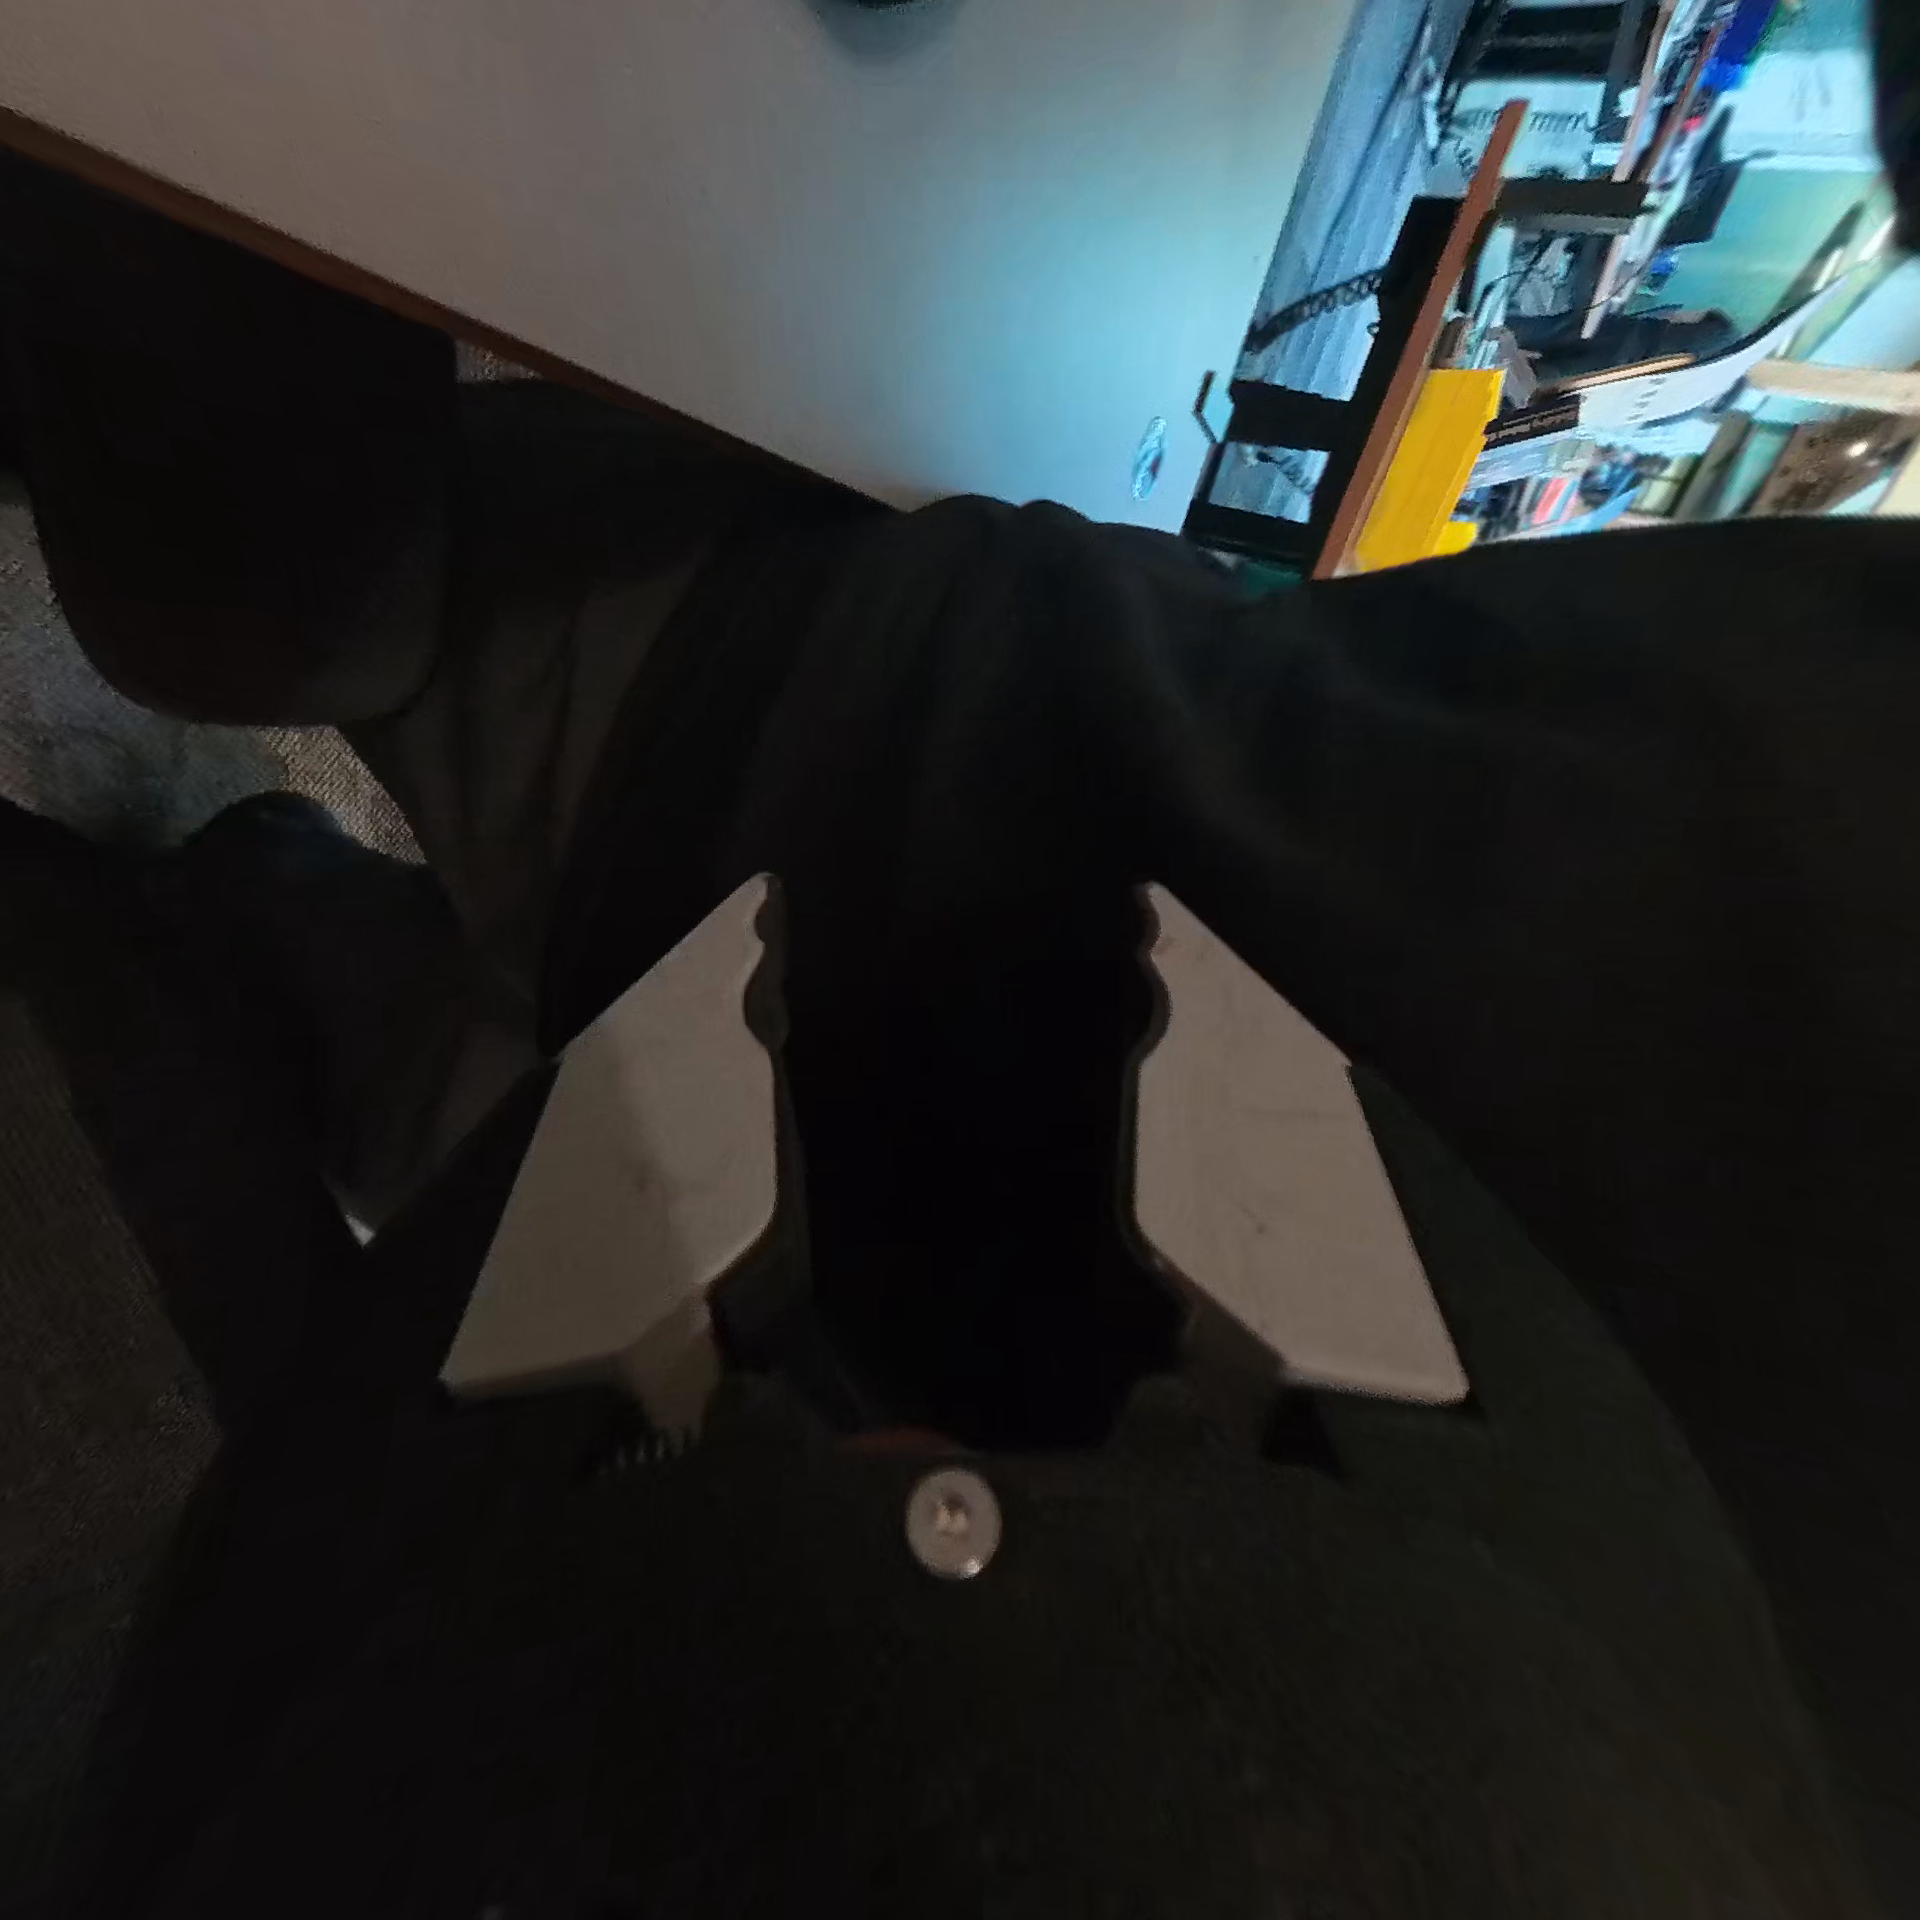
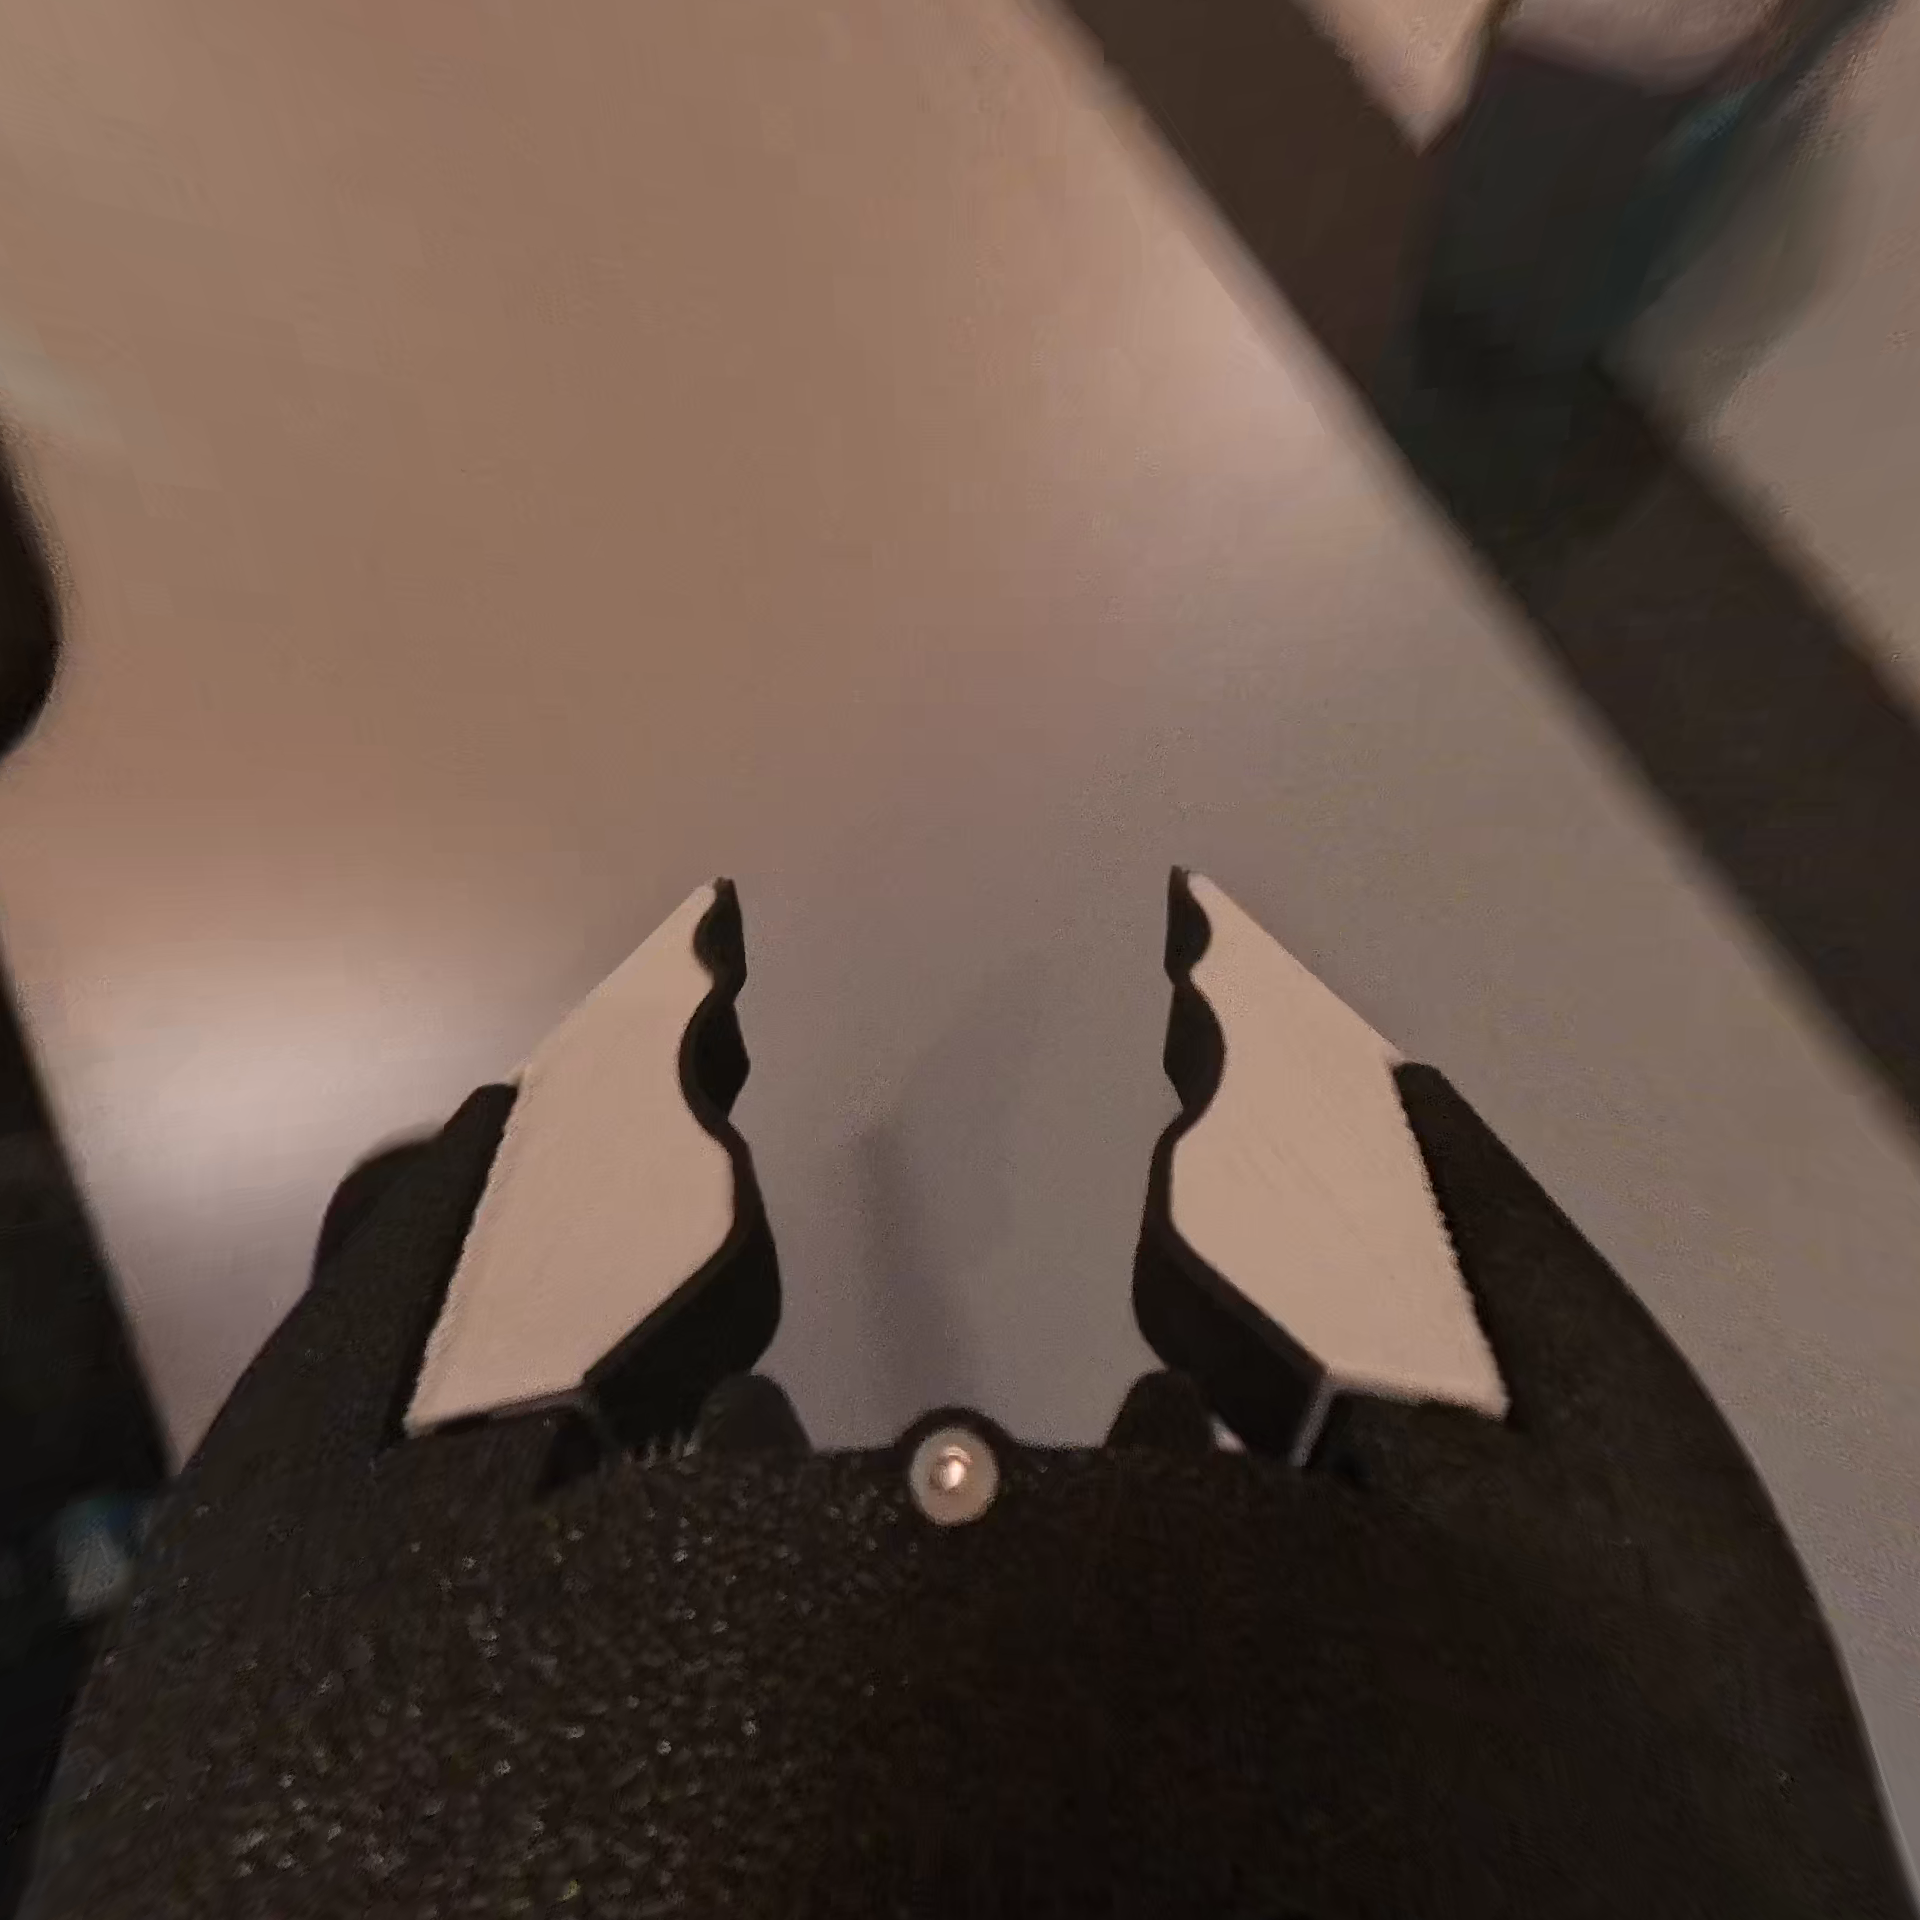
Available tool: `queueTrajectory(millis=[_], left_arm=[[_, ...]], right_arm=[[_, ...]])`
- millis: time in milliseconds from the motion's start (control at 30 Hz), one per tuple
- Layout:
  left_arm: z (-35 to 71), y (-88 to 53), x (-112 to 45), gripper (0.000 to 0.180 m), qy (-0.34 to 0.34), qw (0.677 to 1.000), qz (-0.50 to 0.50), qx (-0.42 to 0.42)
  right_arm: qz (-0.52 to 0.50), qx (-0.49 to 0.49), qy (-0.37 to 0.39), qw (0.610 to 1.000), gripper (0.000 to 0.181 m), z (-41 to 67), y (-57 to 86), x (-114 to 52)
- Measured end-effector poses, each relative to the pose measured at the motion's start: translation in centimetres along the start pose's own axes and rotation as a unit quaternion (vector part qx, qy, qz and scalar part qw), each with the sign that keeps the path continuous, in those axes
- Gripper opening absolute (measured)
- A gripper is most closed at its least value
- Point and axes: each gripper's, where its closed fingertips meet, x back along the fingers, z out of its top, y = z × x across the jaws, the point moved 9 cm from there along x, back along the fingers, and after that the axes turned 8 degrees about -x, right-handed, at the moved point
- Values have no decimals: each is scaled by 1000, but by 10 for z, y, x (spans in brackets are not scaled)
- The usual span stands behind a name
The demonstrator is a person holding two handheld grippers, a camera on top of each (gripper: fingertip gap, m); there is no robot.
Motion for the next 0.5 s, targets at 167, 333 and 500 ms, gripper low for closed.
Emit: queueTrajectory(millis=[167,333,500], left_arm=[[-9,6,-7,59,2,999,-18,-36],[-24,19,-10,61,-16,995,6,-100],[-54,49,3,65,15,982,46,-180]], right_arm=[[132,48,-118,983,76,-104,-74,-5],[78,167,-168,968,83,-112,-137,-45],[43,200,-224,953,61,-125,-150,-65]])
